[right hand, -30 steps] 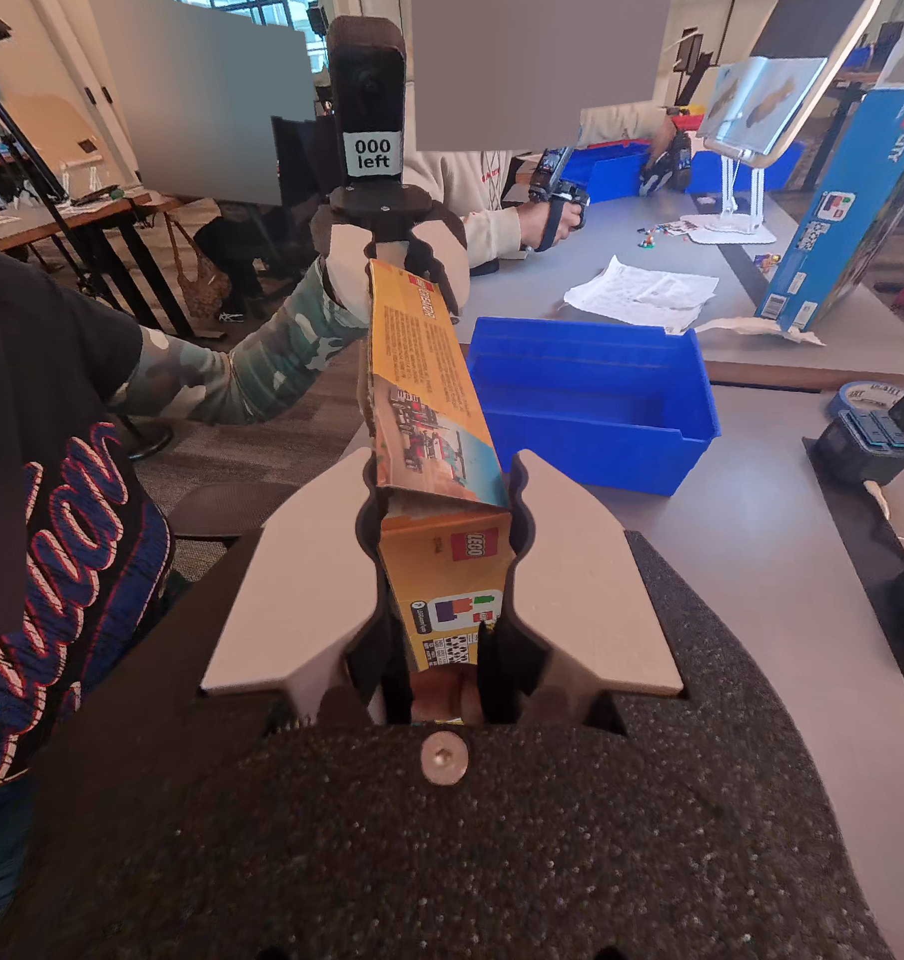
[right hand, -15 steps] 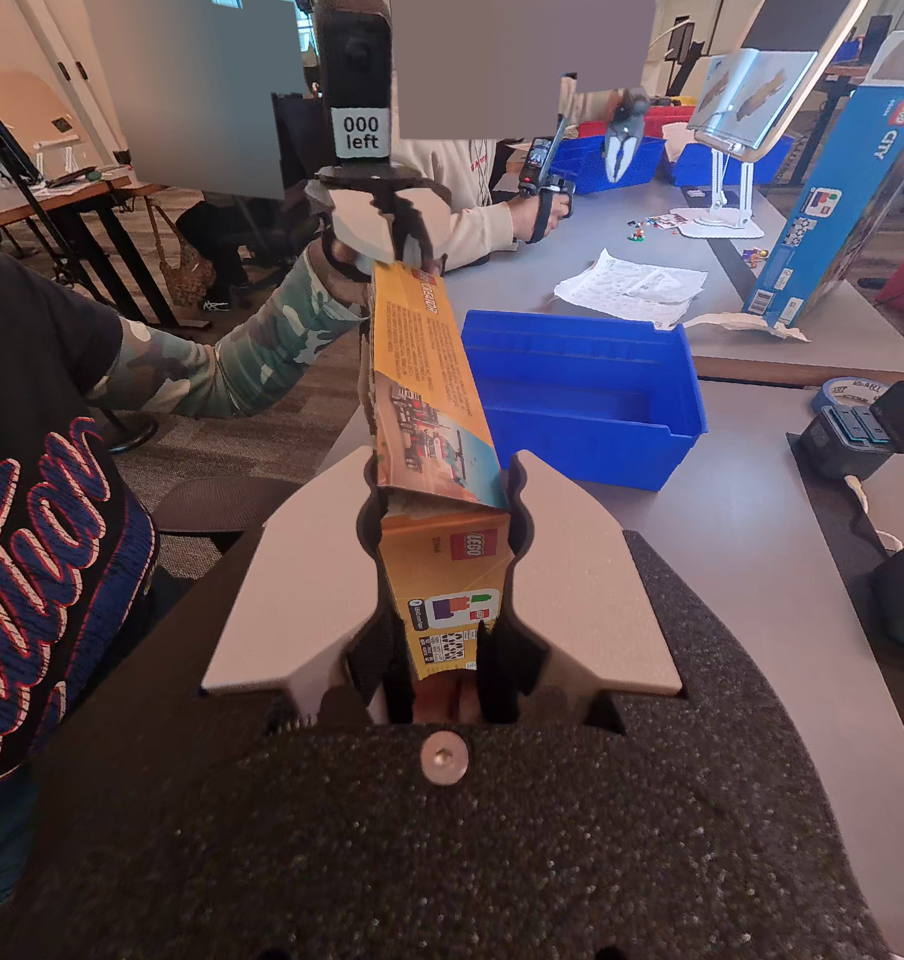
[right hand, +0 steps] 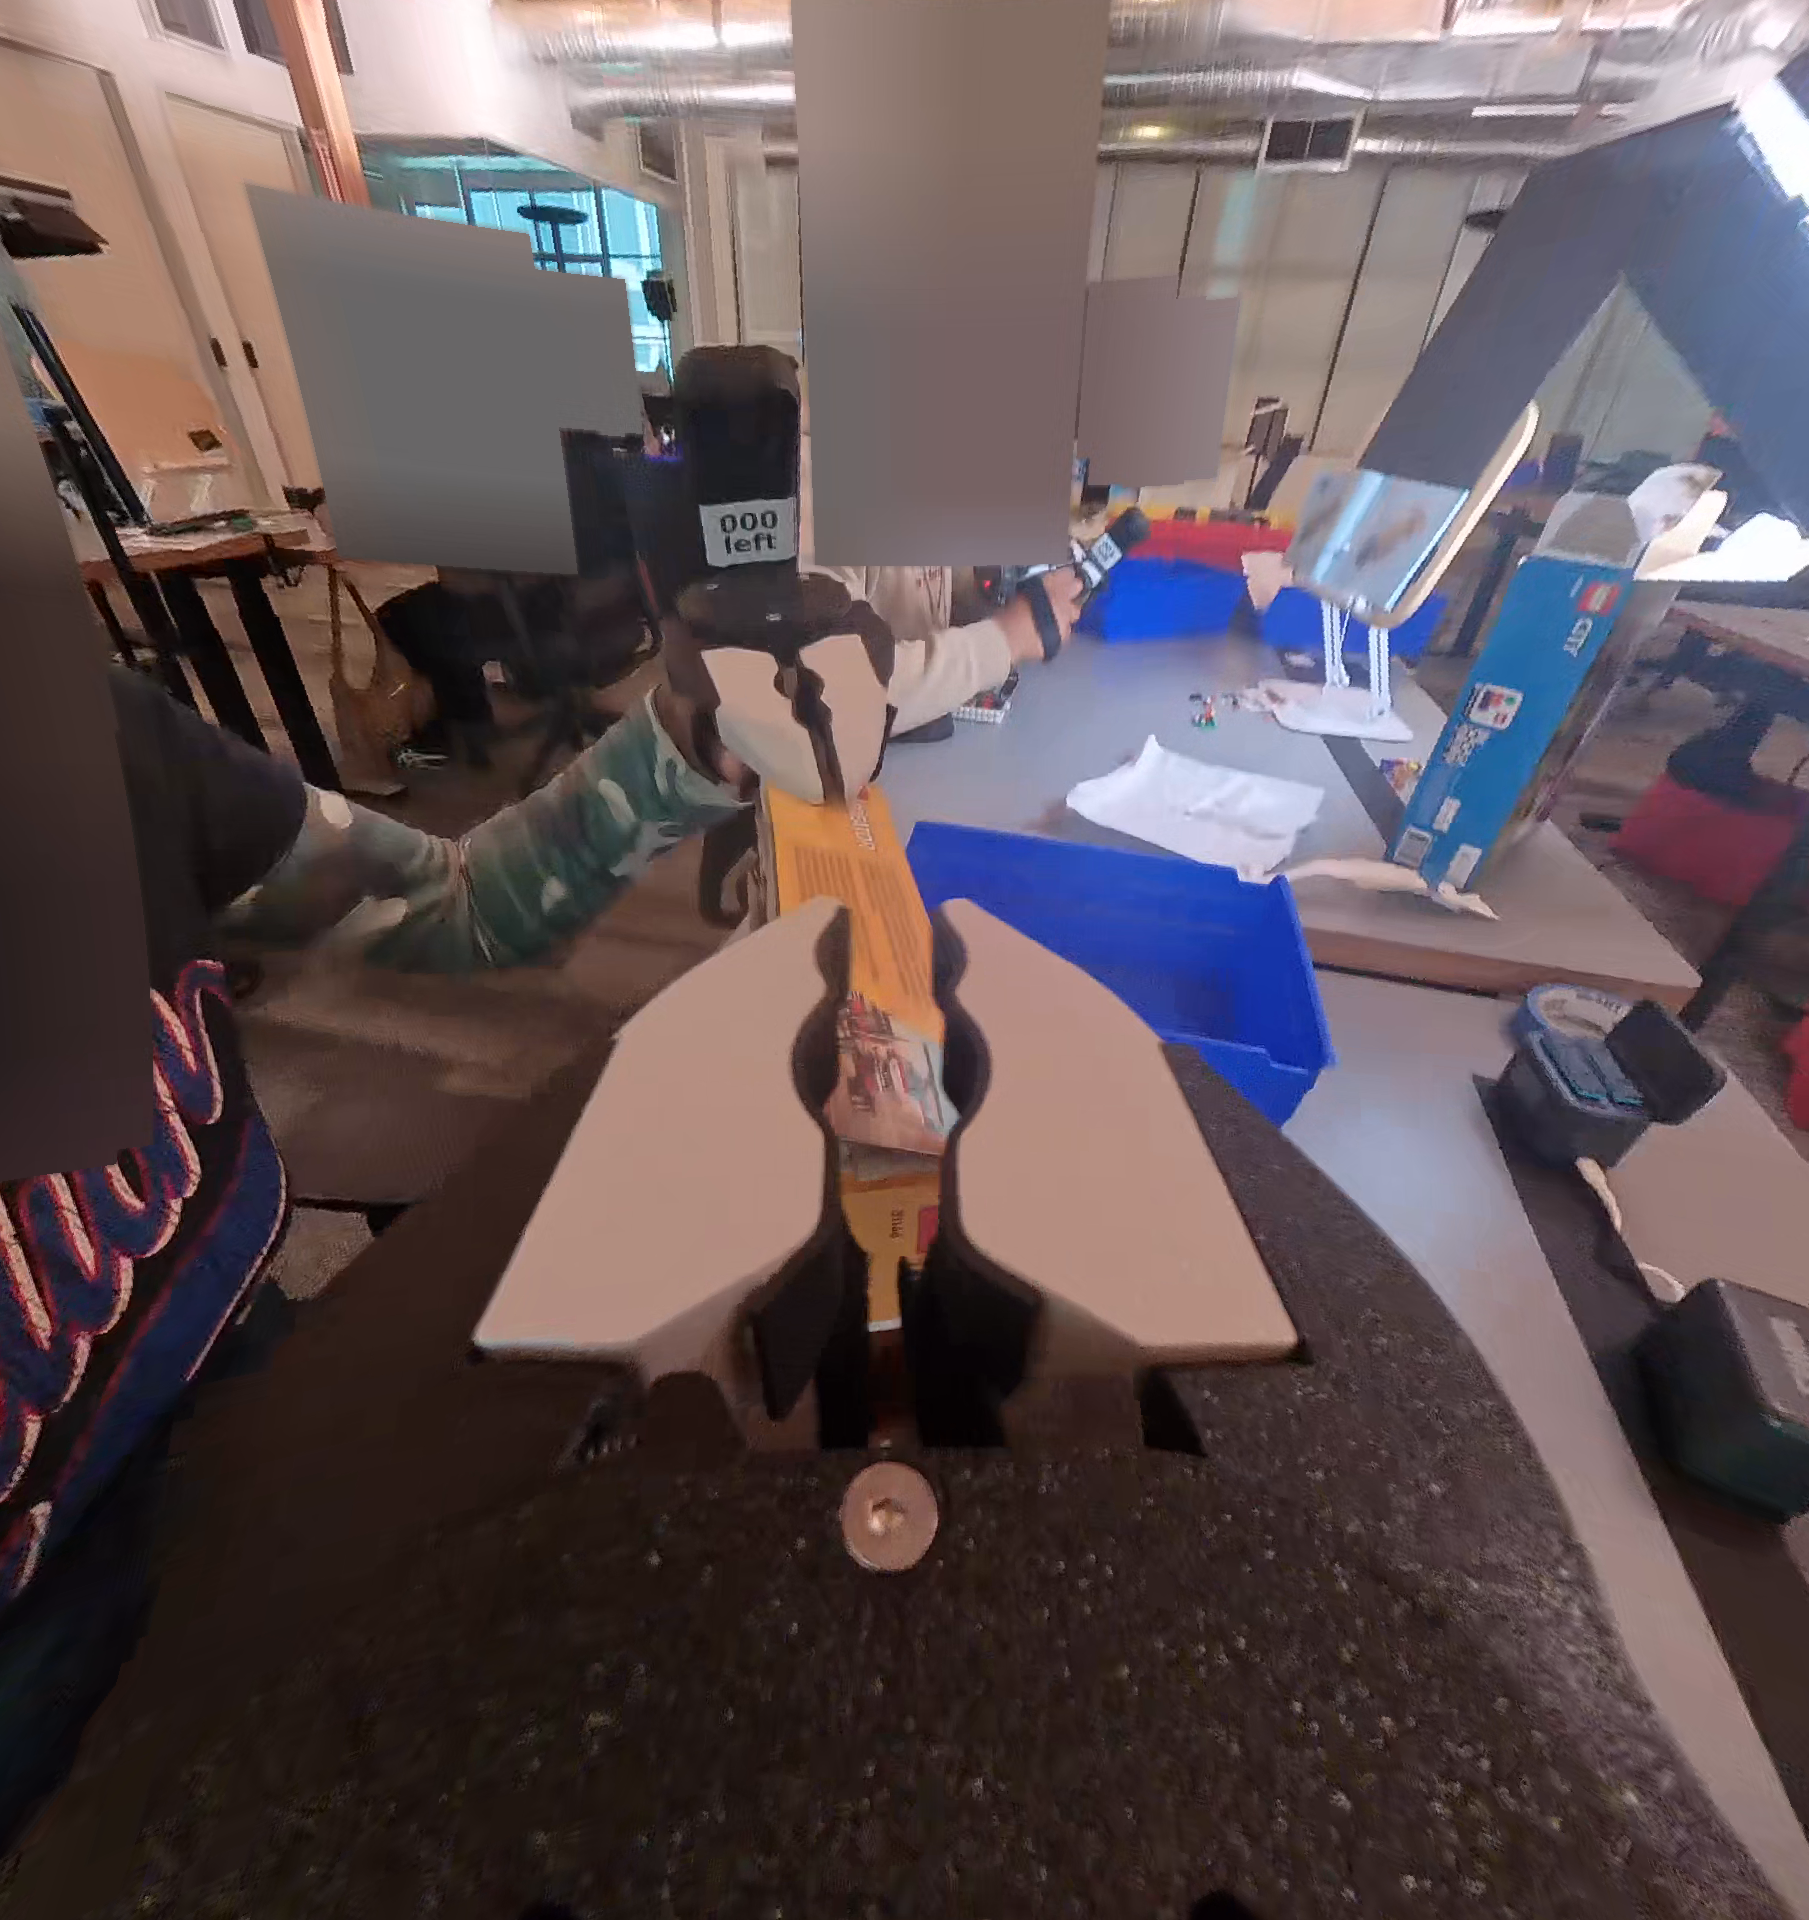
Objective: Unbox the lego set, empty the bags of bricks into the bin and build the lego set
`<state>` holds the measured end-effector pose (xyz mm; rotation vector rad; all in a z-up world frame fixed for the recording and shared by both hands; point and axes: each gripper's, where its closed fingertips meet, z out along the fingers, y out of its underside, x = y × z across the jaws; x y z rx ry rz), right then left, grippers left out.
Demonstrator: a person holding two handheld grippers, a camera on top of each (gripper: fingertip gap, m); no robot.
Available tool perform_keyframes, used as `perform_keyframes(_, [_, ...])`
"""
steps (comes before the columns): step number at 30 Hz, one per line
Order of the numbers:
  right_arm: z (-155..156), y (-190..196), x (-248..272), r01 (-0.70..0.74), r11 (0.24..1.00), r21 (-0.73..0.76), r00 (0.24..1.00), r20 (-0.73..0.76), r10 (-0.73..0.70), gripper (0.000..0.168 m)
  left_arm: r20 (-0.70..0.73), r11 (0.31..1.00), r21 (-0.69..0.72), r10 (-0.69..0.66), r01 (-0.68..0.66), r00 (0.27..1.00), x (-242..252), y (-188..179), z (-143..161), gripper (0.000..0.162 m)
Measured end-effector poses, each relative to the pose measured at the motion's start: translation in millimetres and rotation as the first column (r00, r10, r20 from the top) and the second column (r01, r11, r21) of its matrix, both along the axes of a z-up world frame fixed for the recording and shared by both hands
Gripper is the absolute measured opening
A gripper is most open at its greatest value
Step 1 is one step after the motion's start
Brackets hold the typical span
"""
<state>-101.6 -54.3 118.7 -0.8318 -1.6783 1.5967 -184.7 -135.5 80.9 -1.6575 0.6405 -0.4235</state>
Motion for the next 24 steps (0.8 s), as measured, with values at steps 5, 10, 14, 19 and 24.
perform_keyframes(5, [-40, -1, -12, 0.039, 0.985, 0.165, 0.988, 0.142, -0.063, 0.003, -0.011, 1.000, -0.007, 0.006, -0.006, 1.000, 0, 1, -1, 0.005])
perform_keyframes(10, [-44, 0, -14, 0.071, 0.976, 0.205, 0.988, 0.119, -0.097, 0.001, -0.068, 0.999, -0.015, 0.036, -0.037, 0.997, -4, 5, -9, 0.004])
perform_keyframes(14, [-45, 0, -14, 0.071, 0.960, 0.270, 0.984, 0.138, -0.112, 0.000, -0.126, 0.999, -0.015, 0.040, -0.042, 0.991, -3, 5, -9, 0.001])
perform_keyframes(19, [-46, 0, -14, 0.086, 0.928, 0.364, 0.978, 0.147, -0.148, 0.000, -0.219, 0.998, -0.021, 0.053, -0.059, 0.974, -4, 5, -11, 0.001])
perform_keyframes(24, [-46, 1, -15, 0.120, 0.878, 0.463, 0.968, 0.141, -0.206, 0.000, -0.321, 0.994, -0.006, 0.105, -0.113, 0.941, -5, 6, -12, 0.001])
